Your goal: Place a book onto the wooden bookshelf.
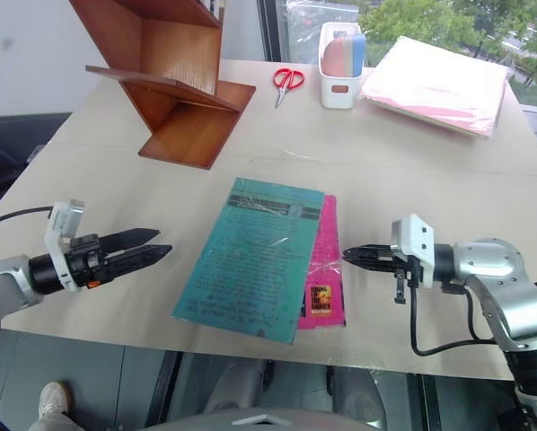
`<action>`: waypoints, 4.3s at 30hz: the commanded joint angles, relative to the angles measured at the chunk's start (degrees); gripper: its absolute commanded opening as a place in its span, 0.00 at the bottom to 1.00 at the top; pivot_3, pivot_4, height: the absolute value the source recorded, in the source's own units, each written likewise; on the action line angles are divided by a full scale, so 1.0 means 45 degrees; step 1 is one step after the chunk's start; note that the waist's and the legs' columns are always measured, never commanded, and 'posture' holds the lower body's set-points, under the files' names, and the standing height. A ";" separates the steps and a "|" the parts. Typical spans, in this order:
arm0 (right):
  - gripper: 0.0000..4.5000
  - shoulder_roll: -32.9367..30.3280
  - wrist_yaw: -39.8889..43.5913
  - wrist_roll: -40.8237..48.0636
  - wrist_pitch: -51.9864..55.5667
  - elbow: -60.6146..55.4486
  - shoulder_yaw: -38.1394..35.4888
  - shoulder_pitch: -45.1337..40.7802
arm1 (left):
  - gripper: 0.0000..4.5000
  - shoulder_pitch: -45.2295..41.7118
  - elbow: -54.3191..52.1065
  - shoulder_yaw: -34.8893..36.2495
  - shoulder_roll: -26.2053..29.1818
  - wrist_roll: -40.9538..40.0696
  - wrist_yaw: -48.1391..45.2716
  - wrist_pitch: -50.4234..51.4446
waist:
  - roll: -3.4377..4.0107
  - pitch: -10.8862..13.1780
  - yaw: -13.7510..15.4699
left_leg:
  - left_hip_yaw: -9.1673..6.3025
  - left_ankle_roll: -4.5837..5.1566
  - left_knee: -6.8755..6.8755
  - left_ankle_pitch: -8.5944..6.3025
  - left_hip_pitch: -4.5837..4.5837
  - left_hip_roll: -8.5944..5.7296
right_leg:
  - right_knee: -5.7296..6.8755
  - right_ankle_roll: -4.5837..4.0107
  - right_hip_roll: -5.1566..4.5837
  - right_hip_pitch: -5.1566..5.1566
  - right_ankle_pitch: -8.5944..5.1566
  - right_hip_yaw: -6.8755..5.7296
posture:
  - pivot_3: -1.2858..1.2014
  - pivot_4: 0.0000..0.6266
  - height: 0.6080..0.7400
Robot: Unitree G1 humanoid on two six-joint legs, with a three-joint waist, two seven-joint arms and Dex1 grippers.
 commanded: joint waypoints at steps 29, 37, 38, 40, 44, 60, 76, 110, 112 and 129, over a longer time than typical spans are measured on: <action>0.71 -0.0476 -0.1590 0.2066 0.0471 -0.4571 -0.1514 0.0564 | 0.81 -0.6067 0.6064 -0.4731 -0.2421 0.0700 -0.1330 0.5489 | -0.0032 -0.0009 0.0003 | 0.0023 -0.0003 0.0022 0.0002 -0.0013 -0.0005 | -0.0001 0.0007 -0.0013 0.0001 0.0009 0.0017 | 0.52 0.24 1.00; 0.71 -0.0474 -0.1629 0.1906 0.0382 -0.4396 -0.1437 0.0487 | 0.05 -0.5964 0.6067 -0.4238 -0.2027 0.0676 -0.1819 0.5675 | -0.0038 -0.0013 -0.0001 | 0.0023 -0.0003 0.0022 0.0002 -0.0012 -0.0004 | -0.0001 0.0007 -0.0013 0.0002 0.0009 0.0016 | 0.52 0.24 1.00; 0.71 -0.0439 -0.1603 0.1850 0.0320 -0.4329 -0.1393 0.0490 | 0.02 -0.5948 0.6007 -0.3984 -0.1952 0.0556 -0.1835 0.5739 | -0.0039 -0.0013 -0.0013 | 0.0022 -0.0003 0.0024 0.0002 -0.0012 -0.0004 | -0.0001 0.0007 -0.0013 0.0003 0.0009 0.0016 | 0.52 0.24 1.00; 0.71 -0.0347 -0.1541 0.1723 0.0150 -0.4176 -0.1295 0.0523 | 0.02 -0.5926 0.5718 -0.3379 -0.1831 0.0280 -0.1767 0.5946 | -0.0039 -0.0013 -0.0033 | 0.0022 -0.0002 0.0025 0.0002 -0.0009 -0.0001 | 0.0000 0.0008 -0.0008 0.0002 0.0009 0.0017 | 0.52 0.24 1.00; 0.71 -0.0109 -0.1468 0.1427 -0.0256 -0.3735 -0.1133 0.0605 | 0.02 -0.6078 0.5361 -0.1944 -0.1621 -0.0156 -0.1245 0.6514 | -0.0041 -0.0011 -0.0024 | 0.0019 -0.0002 0.0025 0.0002 -0.0012 0.0001 | 0.0000 0.0008 -0.0007 0.0001 0.0009 0.0015 | 0.52 0.24 1.00; 0.71 0.1610 -0.3278 0.1760 -0.0373 -0.1874 -0.1795 -0.1067 | 0.02 -1.0006 -0.0974 -0.3857 -0.1168 0.7422 0.0680 -0.8074 | -0.0058 0.0003 0.0058 | 0.0065 -0.0059 0.0089 0.0035 -0.0041 -0.0003 | -0.0009 0.0035 -0.0008 0.0008 0.0029 0.0030 | 0.52 0.24 1.00; 0.71 0.4234 -0.6638 0.2766 -0.1080 -0.2682 -0.2690 -0.2690 | 0.02 -1.5388 1.0965 -0.6858 0.1045 1.4609 -0.0791 -2.3001 | -0.0057 0.0016 -0.0046 | 0.0140 -0.0043 0.0011 0.0030 -0.0068 -0.0006 | -0.0004 0.0040 -0.0012 -0.0077 0.0028 0.0085 | 0.52 0.24 1.00; 0.71 0.1093 -0.4238 0.4243 -0.1092 -0.3446 -0.4563 0.0480 | 0.02 -1.7780 1.7763 -0.9270 0.0863 1.9038 0.2844 -2.4705 | -0.0087 0.0033 -0.0559 | 0.0196 0.0016 0.0150 -0.0006 -0.0018 0.0010 | 0.0194 0.0056 -0.0001 -0.0086 0.0017 0.0161 | 0.52 0.24 1.00; 0.71 0.1045 -0.4309 0.4249 -0.1014 -0.3410 -0.4491 0.0322 | 0.02 -1.7700 1.7782 -0.9093 0.0763 1.8808 0.2726 -2.4678 | -0.0088 0.0034 -0.0551 | 0.0196 0.0016 0.0153 -0.0006 -0.0021 0.0010 | 0.0194 0.0056 -0.0001 -0.0085 0.0017 0.0161 | 0.52 0.24 1.00; 0.71 0.0858 -0.4398 0.4457 -0.0497 -0.3359 -0.4438 -0.0224 | 0.89 -1.7299 1.7815 -0.8693 0.1029 1.8417 0.2827 -2.4090 | -0.0111 0.0048 -0.0454 | 0.0191 0.0018 0.0170 -0.0006 -0.0033 0.0007 | 0.0202 0.0054 -0.0002 -0.0085 0.0018 0.0154 | 0.52 0.24 1.00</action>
